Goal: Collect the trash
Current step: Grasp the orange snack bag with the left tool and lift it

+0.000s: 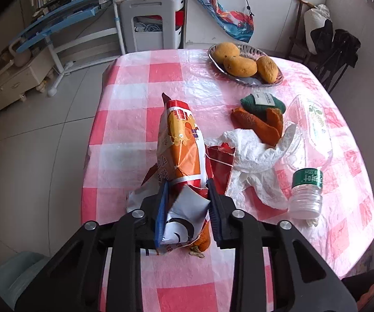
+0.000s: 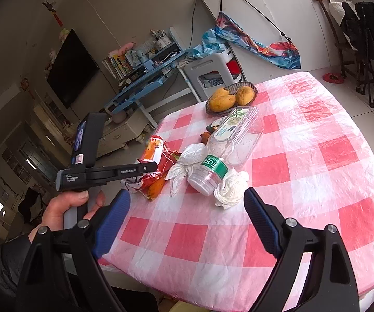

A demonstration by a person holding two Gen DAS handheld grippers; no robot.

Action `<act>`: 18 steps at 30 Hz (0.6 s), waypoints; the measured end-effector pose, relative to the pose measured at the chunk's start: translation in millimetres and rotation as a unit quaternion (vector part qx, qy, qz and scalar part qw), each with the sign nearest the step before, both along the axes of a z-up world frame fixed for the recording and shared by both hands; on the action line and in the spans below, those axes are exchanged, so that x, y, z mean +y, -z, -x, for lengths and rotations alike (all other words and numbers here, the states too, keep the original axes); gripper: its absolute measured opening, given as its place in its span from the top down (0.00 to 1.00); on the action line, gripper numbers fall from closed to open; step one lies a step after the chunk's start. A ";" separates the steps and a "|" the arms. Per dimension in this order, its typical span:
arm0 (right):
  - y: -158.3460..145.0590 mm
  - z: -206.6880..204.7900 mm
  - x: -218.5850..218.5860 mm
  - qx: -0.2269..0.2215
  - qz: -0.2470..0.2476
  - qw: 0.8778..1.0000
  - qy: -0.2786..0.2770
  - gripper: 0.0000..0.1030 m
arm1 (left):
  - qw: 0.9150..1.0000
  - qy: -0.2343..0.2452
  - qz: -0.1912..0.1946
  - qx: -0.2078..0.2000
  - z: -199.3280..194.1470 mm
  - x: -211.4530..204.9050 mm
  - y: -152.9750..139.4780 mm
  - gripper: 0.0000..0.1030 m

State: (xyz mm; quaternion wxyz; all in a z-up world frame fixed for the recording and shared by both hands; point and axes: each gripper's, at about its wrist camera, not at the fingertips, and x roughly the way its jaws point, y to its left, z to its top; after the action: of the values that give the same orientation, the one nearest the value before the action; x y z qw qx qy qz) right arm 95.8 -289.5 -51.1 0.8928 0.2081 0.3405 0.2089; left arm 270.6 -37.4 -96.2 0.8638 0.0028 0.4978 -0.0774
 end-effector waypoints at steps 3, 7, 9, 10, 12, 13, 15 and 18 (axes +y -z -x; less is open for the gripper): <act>0.3 0.8 6.1 0.001 0.000 1.000 -0.007 0.17 | 0.999 -0.016 0.051 -0.004 10.7 19.7 -13.1 0.76; 1.4 3.2 10.2 0.001 0.011 1.000 -0.009 0.17 | 0.992 -0.037 0.119 -0.019 33.9 48.4 -30.4 0.77; 2.4 4.3 11.5 0.003 0.017 1.000 -0.009 0.17 | 0.987 -0.050 0.153 -0.028 46.2 63.5 -37.2 0.77; 2.5 4.9 12.7 0.002 0.020 1.000 -0.009 0.17 | 0.983 -0.056 0.169 -0.032 51.0 70.9 -39.2 0.77; 2.5 5.2 17.6 0.001 0.028 0.999 -0.016 0.17 | 0.976 -0.072 0.201 -0.043 65.8 86.5 -45.2 0.77; 3.1 5.3 21.1 0.000 0.031 0.999 -0.021 0.17 | 0.973 -0.079 0.210 -0.049 71.9 92.6 -47.4 0.77; 3.0 5.2 32.8 -0.003 0.040 0.998 -0.041 0.17 | 0.968 -0.093 0.223 -0.062 85.1 103.0 -52.4 0.77; 3.9 3.8 56.9 -0.004 0.048 0.995 -0.085 0.17 | 0.964 -0.118 0.227 -0.078 103.0 114.3 -56.5 0.76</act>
State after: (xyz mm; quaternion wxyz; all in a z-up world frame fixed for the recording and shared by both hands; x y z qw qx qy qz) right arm 92.0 -232.6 -55.0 0.8823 0.1347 0.3627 0.2679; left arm 167.6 76.8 -39.7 0.8812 -0.2457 0.3947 -0.0858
